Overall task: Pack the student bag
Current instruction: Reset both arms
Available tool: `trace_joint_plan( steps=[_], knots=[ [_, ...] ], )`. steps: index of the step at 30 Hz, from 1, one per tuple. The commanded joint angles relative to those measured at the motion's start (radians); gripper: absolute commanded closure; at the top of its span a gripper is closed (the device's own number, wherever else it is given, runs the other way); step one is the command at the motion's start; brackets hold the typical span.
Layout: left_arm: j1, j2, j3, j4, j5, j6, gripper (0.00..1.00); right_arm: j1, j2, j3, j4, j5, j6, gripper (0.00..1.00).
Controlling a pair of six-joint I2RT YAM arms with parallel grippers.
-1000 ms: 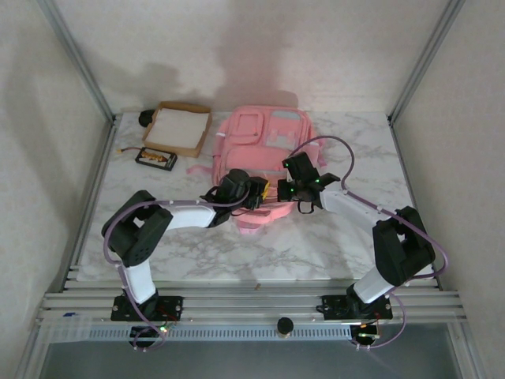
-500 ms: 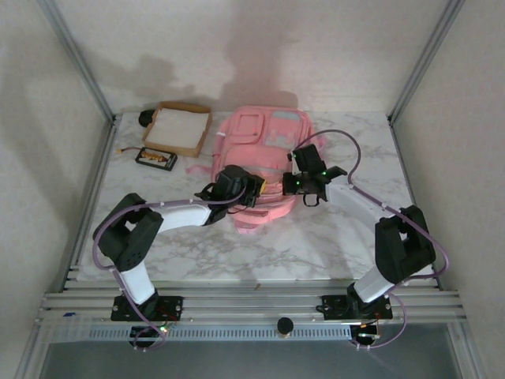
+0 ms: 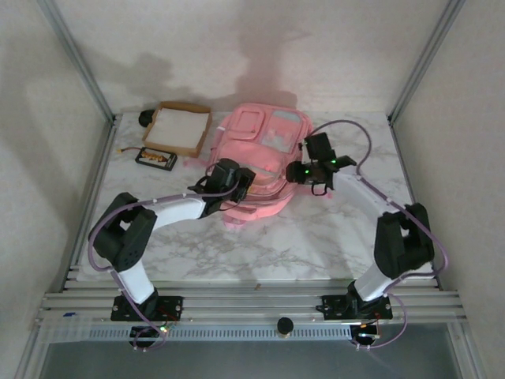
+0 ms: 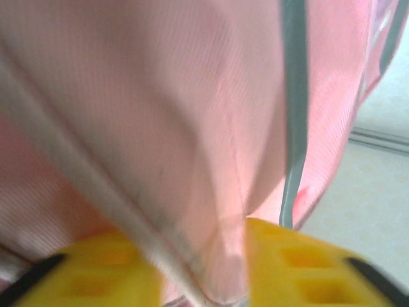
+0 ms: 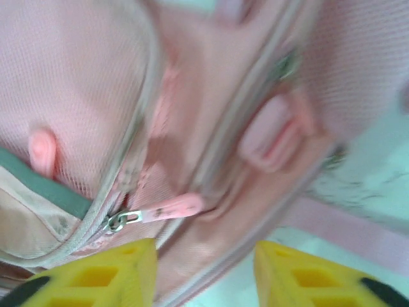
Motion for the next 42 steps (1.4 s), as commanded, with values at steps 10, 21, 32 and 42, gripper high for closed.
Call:
trace_joint_plan(
  steps=[10,21,32,42],
  knots=[
    [0.15,-0.56,-0.148,-0.368,-0.719,0.643,0.0,-0.332,-0.272,-0.371,0.422,0.531,0.098,0.01],
    [0.459,-0.434,-0.703,0.725,-0.781,1.269,0.0,-0.392,-0.122,-0.842,1.41,0.314,-0.19,0.01],
    [0.489,-0.179,-0.788,1.142,-0.422,1.357,0.01,-0.395,-0.028,-0.977,1.739,0.079,-0.255,0.01],
    [0.52,-0.19,-0.777,1.104,-0.395,1.325,0.01,-0.392,-0.025,-0.978,1.745,0.08,-0.259,0.01]
  ],
)
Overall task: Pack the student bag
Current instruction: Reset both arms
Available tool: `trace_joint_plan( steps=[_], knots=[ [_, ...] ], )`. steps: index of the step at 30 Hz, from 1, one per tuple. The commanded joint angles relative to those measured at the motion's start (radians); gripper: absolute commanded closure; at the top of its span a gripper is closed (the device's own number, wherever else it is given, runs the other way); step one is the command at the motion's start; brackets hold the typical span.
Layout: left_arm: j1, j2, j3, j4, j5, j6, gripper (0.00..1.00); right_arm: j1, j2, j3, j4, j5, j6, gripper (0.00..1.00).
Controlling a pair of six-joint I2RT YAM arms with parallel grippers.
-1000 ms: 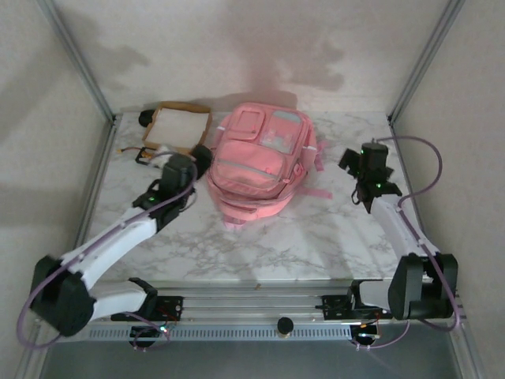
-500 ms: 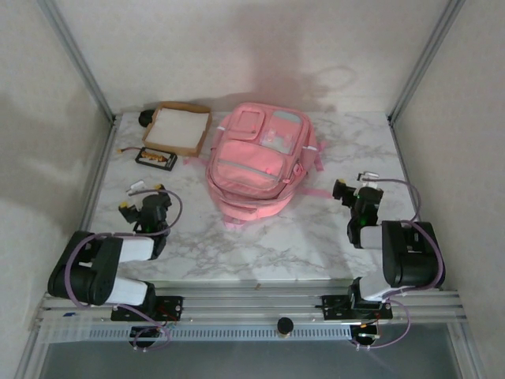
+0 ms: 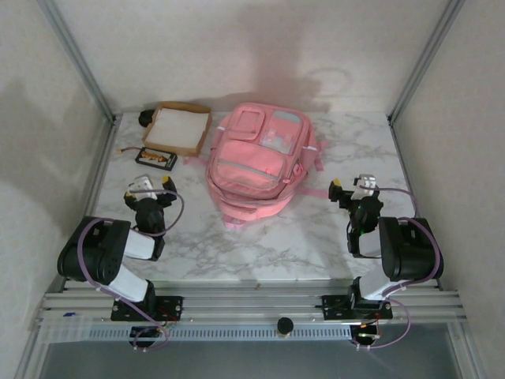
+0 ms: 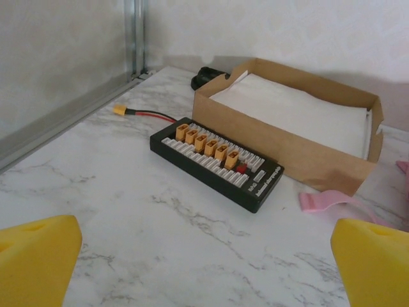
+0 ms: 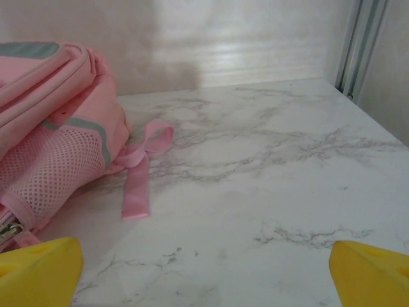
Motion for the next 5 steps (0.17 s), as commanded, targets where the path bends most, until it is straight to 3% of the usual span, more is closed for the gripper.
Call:
trace_joint_plan(
  steps=[1,5],
  knots=[
    [0.004,-0.003,-0.003,0.047,0.024,0.009,0.01,0.004,0.006,0.001,0.045,-0.006,-0.018,0.01],
    [0.002,-0.003,0.001,0.039,0.036,0.016,0.01,0.003,0.005,-0.001,0.048,-0.007,-0.018,0.01]
  ],
)
